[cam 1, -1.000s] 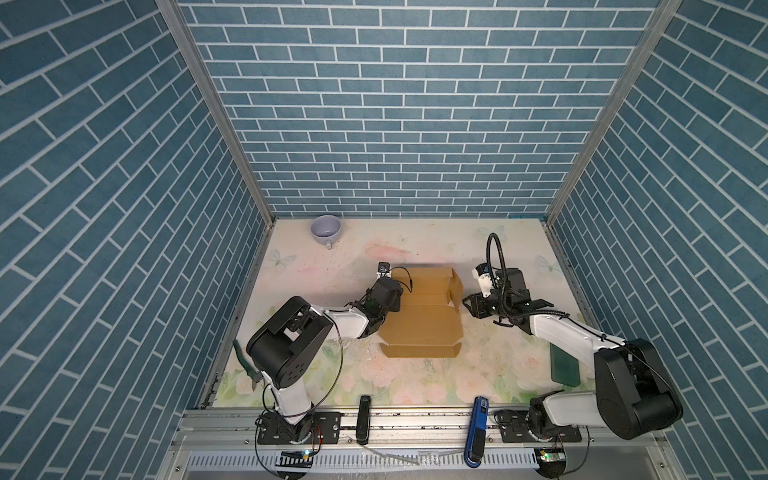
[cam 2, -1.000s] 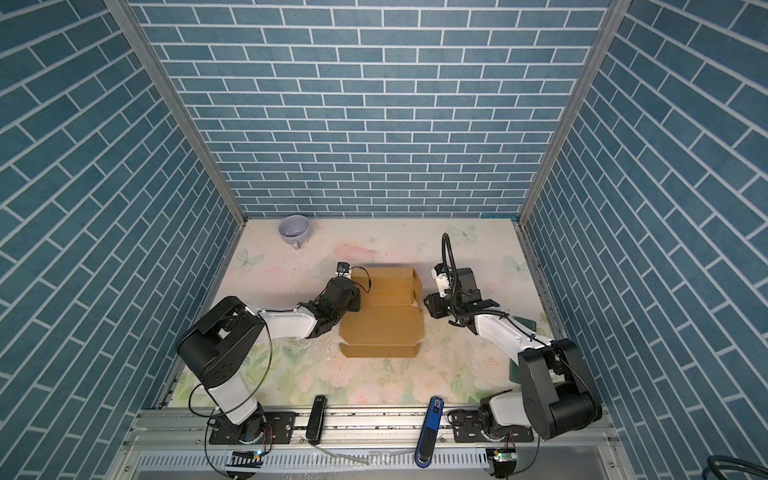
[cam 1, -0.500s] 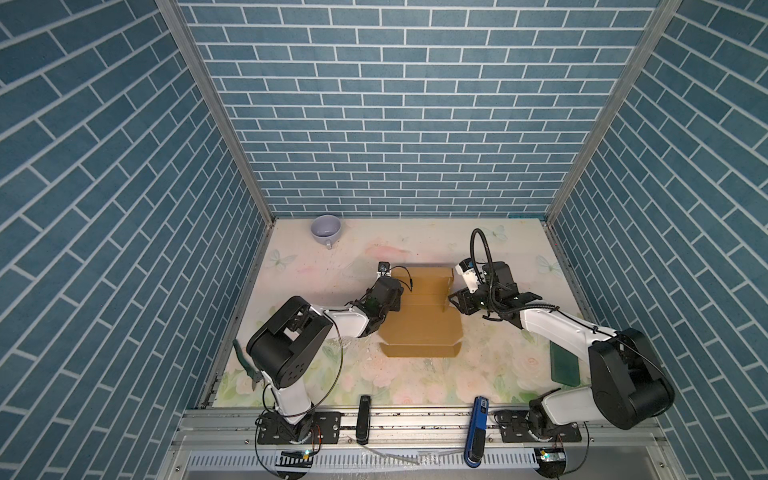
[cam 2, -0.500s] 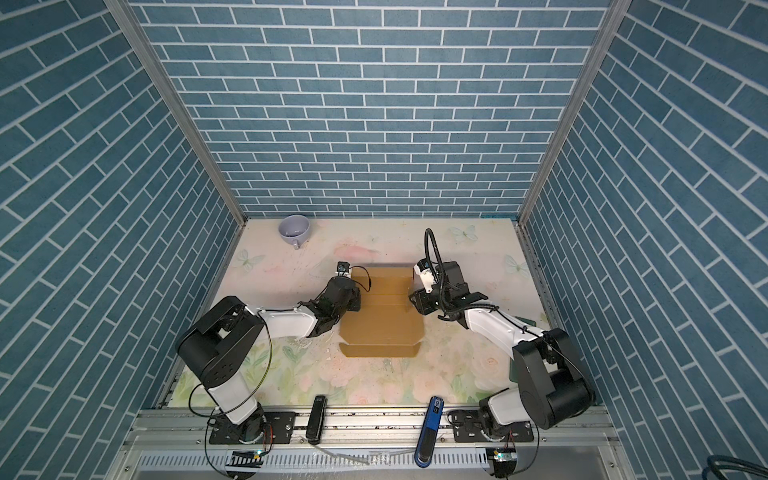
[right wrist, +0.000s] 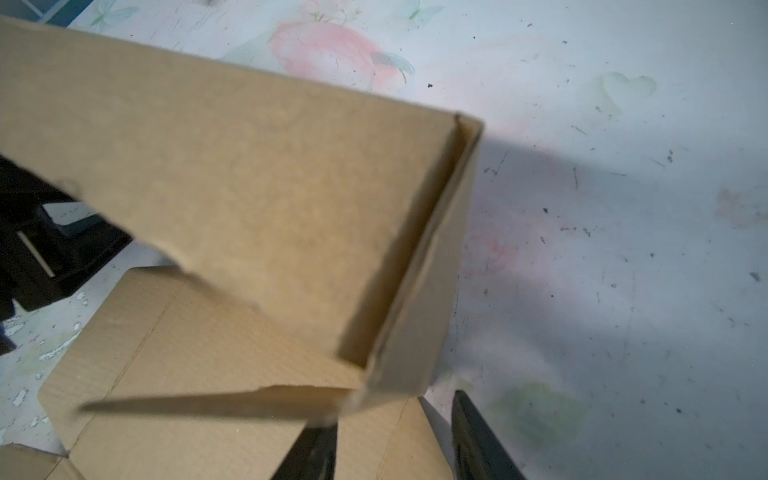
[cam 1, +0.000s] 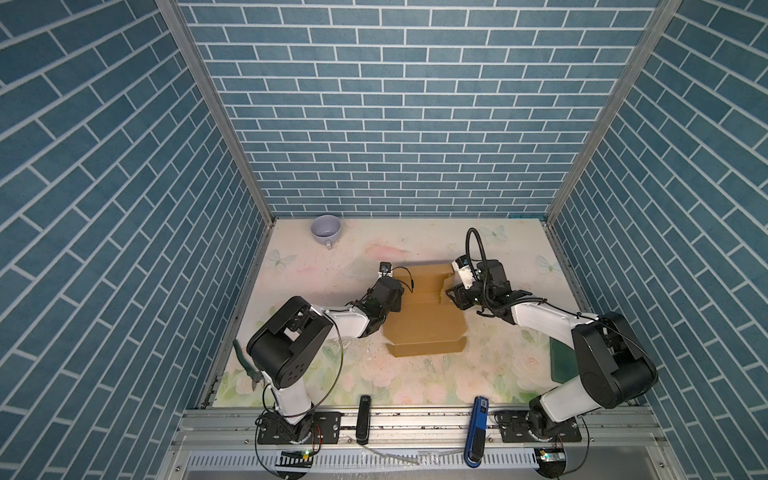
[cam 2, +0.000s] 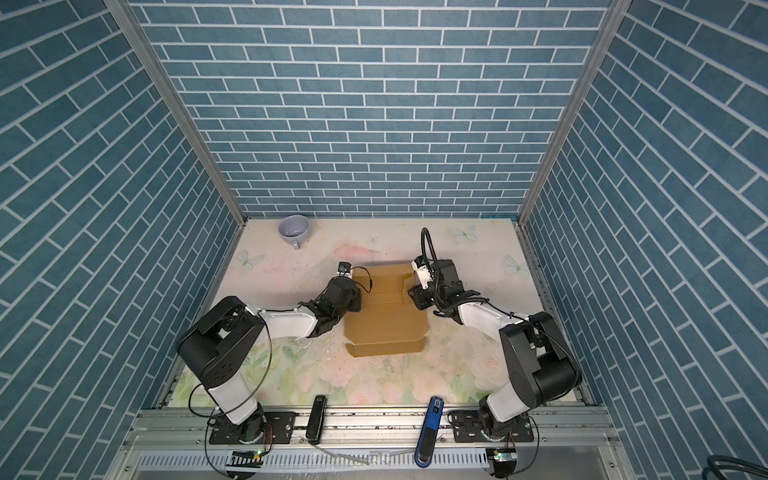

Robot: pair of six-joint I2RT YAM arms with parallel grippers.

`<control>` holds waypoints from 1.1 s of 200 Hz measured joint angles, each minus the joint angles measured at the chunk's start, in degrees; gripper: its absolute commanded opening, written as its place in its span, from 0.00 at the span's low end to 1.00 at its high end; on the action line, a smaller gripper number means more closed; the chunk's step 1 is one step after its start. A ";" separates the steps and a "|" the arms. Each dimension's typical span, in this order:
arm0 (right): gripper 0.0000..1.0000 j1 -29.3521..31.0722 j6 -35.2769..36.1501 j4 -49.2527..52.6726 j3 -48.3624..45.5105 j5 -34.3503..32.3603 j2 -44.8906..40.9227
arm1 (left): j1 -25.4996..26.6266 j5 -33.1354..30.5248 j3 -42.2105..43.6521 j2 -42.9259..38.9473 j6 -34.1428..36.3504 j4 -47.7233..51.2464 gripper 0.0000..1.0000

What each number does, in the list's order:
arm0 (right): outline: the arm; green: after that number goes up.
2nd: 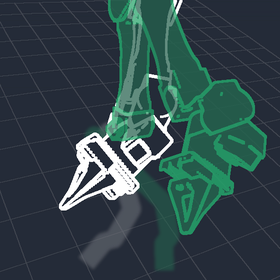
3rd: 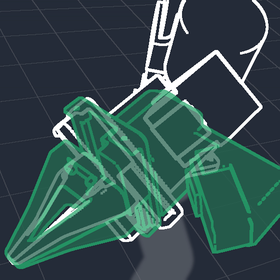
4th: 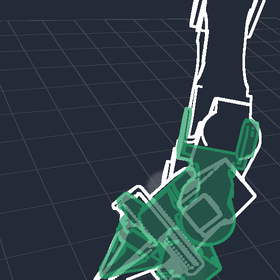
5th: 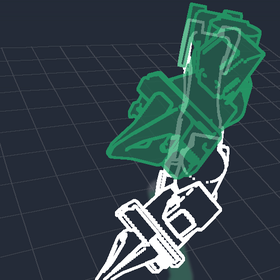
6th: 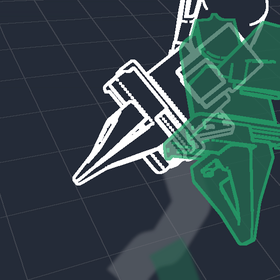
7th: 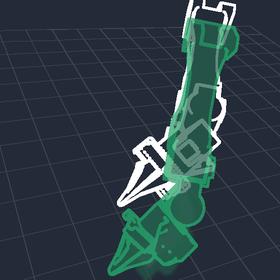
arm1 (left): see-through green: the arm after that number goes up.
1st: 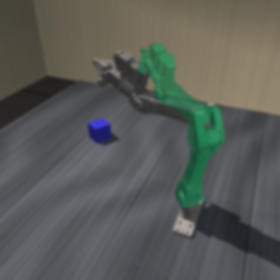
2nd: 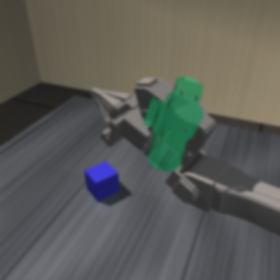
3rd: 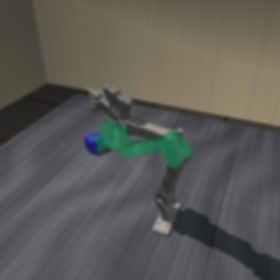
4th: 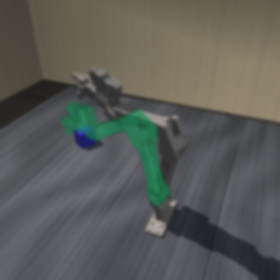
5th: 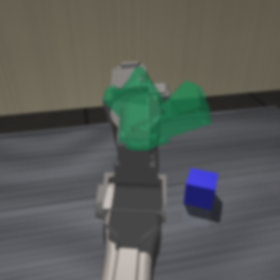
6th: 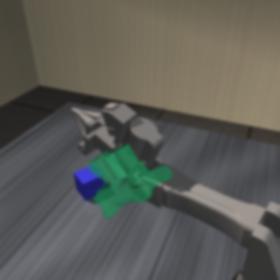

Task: Fold the paper box

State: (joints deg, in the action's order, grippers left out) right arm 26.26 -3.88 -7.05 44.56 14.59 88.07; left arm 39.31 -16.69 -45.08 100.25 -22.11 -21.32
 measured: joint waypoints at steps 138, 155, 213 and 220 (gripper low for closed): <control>0.29 -0.72 1.81 -9.16 5.64 -0.44 10.45 | -0.13 -0.02 -1.25 1.22 1.97 -0.09 0.13; 0.26 -0.72 1.70 -10.86 5.64 -1.38 11.19 | -0.33 -0.20 -2.38 2.14 1.97 0.11 0.13; 0.22 0.87 -0.85 -16.20 5.64 -8.92 13.99 | -0.44 -0.17 -5.11 3.52 1.66 2.21 0.13; 0.22 1.29 -1.31 -16.63 5.64 -10.16 14.25 | -0.44 -0.17 -5.55 3.61 1.49 2.75 0.13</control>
State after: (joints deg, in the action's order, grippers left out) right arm 27.55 -5.19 -23.68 50.19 4.43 102.32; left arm 38.87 -16.86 -50.63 103.85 -20.62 -18.57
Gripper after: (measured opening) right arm 0.225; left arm 0.127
